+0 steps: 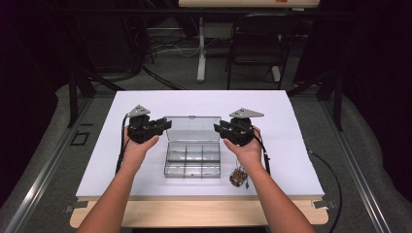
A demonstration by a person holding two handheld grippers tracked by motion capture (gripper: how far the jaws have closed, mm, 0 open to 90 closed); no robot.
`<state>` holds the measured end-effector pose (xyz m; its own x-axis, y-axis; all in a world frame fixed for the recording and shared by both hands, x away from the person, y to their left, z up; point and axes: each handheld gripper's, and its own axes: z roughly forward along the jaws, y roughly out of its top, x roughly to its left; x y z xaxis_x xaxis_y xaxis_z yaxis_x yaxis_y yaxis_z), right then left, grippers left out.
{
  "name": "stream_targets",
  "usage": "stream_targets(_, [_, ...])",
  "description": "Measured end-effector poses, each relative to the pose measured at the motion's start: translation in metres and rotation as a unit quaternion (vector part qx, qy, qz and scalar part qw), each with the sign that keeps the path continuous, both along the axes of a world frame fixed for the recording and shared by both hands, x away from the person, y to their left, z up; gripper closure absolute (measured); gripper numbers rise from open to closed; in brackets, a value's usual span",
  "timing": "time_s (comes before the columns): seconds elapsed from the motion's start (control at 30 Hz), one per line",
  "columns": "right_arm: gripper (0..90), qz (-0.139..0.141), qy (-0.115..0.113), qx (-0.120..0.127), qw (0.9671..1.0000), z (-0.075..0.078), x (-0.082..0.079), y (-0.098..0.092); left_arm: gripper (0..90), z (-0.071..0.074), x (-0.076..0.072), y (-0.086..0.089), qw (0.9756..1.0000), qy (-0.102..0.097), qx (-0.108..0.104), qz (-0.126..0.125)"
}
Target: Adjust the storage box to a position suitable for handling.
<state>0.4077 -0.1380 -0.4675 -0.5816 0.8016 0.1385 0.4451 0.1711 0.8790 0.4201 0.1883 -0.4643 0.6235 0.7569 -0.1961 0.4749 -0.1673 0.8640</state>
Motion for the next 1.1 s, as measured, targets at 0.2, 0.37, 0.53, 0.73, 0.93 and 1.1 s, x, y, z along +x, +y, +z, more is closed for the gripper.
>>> stream_targets(0.2, [68.3, 0.002, 0.003, 0.001, 1.0, -0.002, 0.003, 0.0, 68.8, -0.001, 0.0, 0.0, 1.0, 0.0, -0.001, 0.001])
stream_targets(0.37, [67.8, 0.002, 0.003, 0.001, 1.0, -0.003, 0.004, 0.001, 67.4, -0.004, 0.0, -0.001, 1.0, 0.0, -0.003, 0.001])
stream_targets(0.53, [67.2, 0.003, 0.005, 0.001, 1.0, -0.004, 0.004, 0.001, 66.3, -0.007, 0.0, -0.002, 1.0, 0.003, 0.002, 0.0])
stream_targets(0.73, [66.1, 0.002, 0.01, -0.001, 0.9999, -0.007, 0.005, 0.003, 64.6, -0.01, 0.0, -0.004, 1.0, 0.003, 0.007, 0.002])
stream_targets(0.93, [64.8, 0.001, 0.009, -0.005, 0.9999, -0.009, 0.007, 0.005, 63.0, -0.012, 0.0, -0.004, 1.0, 0.003, 0.005, 0.002])
stream_targets(1.1, [64.3, 0.001, 0.016, -0.005, 0.9999, -0.012, 0.009, 0.006, 62.9, -0.016, 0.001, -0.003, 0.9999, 0.012, 0.002, 0.004])
